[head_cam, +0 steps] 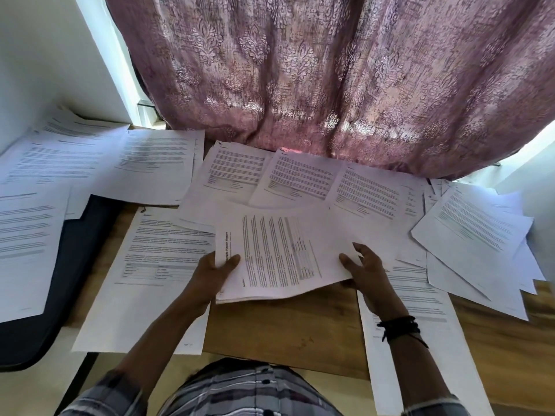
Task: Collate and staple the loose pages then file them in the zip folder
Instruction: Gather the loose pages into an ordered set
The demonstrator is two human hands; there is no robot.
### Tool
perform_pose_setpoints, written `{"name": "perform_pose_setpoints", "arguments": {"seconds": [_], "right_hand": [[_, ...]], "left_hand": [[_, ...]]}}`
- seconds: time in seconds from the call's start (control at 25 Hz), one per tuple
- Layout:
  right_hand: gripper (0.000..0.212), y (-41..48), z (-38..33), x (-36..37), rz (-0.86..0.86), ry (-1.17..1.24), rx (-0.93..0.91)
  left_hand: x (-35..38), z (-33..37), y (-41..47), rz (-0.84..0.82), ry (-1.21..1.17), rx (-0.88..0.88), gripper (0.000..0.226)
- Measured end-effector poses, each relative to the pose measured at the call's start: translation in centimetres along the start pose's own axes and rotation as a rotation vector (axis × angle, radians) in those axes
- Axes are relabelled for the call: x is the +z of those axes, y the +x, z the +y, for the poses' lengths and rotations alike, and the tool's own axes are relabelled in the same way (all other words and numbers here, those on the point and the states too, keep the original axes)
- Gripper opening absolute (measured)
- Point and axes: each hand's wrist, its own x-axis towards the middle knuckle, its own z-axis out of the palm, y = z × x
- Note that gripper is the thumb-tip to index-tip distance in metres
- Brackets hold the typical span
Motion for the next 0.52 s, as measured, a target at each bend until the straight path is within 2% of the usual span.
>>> {"name": "perform_pose_setpoints", "arguments": {"seconds": [0.2, 0.28, 0.4, 0.52], "right_hand": [[0.035, 0.8, 2.4, 0.2, 0.027, -0.057, 0.017], [0.035, 0.9, 2.2, 0.0, 0.028, -0.048, 0.011], [0.032, 0.6, 1.9, 0.2, 0.070, -0.034, 0.002], [0.026, 0.3, 2.6, 0.3, 0.073, -0.055, -0.035]], "left_hand": [[0.0, -0.6, -1.3, 0.065, -0.067, -0.090, 0.016], [-0.9, -1.0, -1.7, 0.095, -0.088, -0.125, 0.033], [-1.5, -2.1, -2.3, 0.095, 0.022, -0.101, 0.062], [-0.9, -2.5, -2.9, 0.116, 0.094, -0.031, 0.051]]}}
